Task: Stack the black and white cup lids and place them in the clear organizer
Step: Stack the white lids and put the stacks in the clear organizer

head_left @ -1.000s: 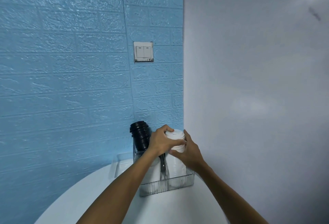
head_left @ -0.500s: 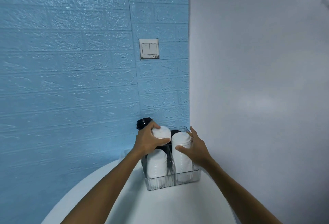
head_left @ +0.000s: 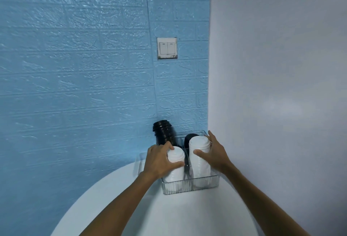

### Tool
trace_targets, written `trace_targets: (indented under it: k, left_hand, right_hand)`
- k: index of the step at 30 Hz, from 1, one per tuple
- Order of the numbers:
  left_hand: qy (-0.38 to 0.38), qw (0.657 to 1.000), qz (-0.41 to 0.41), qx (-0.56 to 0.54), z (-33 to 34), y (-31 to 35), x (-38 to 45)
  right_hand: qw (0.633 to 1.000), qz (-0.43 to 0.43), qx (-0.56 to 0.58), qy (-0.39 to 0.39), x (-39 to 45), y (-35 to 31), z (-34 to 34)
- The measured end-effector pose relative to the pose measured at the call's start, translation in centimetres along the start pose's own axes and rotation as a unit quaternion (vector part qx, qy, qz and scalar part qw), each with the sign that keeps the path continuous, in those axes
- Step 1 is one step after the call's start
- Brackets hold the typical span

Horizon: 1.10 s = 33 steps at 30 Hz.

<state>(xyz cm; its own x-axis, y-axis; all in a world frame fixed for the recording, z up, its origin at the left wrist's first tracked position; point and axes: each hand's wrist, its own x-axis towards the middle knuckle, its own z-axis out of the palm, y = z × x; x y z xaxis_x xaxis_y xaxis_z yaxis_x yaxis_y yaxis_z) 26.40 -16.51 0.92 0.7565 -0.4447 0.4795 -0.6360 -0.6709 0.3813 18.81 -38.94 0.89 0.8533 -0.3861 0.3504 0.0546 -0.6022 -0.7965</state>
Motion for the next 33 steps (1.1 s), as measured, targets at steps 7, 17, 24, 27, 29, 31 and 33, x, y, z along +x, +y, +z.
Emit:
trace_targets:
  k: [7, 17, 24, 27, 29, 31, 33]
  left_hand:
    - [-0.026, 0.999, 0.012, -0.034, 1.0, -0.6, -0.6]
    - [-0.010, 0.999, -0.013, 0.028, 1.6, -0.7, -1.2]
    - [-0.006, 0.999, -0.031, 0.014, 1.8, -0.3, -1.6]
    - [0.005, 1.000, -0.030, 0.002, 1.6, 0.0, -1.7]
    - [0.006, 1.000, -0.023, 0.014, 1.4, 0.2, -1.7]
    - [-0.001, 1.000, -0.015, 0.022, 1.3, 0.3, -1.7]
    - [-0.008, 1.000, -0.010, 0.021, 1.1, 0.3, -1.6]
  right_hand:
    - [1.000, -0.016, -0.020, 0.005, 0.1, 0.2, 0.2]
    - [0.999, -0.023, -0.039, 0.014, 0.1, 0.6, 0.7]
    - [0.999, -0.033, -0.042, 0.003, -0.7, 0.4, 0.8]
    - [0.999, -0.031, -0.045, -0.005, -0.9, 0.1, 0.6]
    - [0.998, -0.029, -0.059, -0.014, -0.8, -0.3, 0.4]
    - [0.997, -0.023, -0.069, -0.028, -0.6, -0.6, 0.1]
    - [0.997, -0.016, -0.069, -0.038, -0.5, -0.8, -0.1]
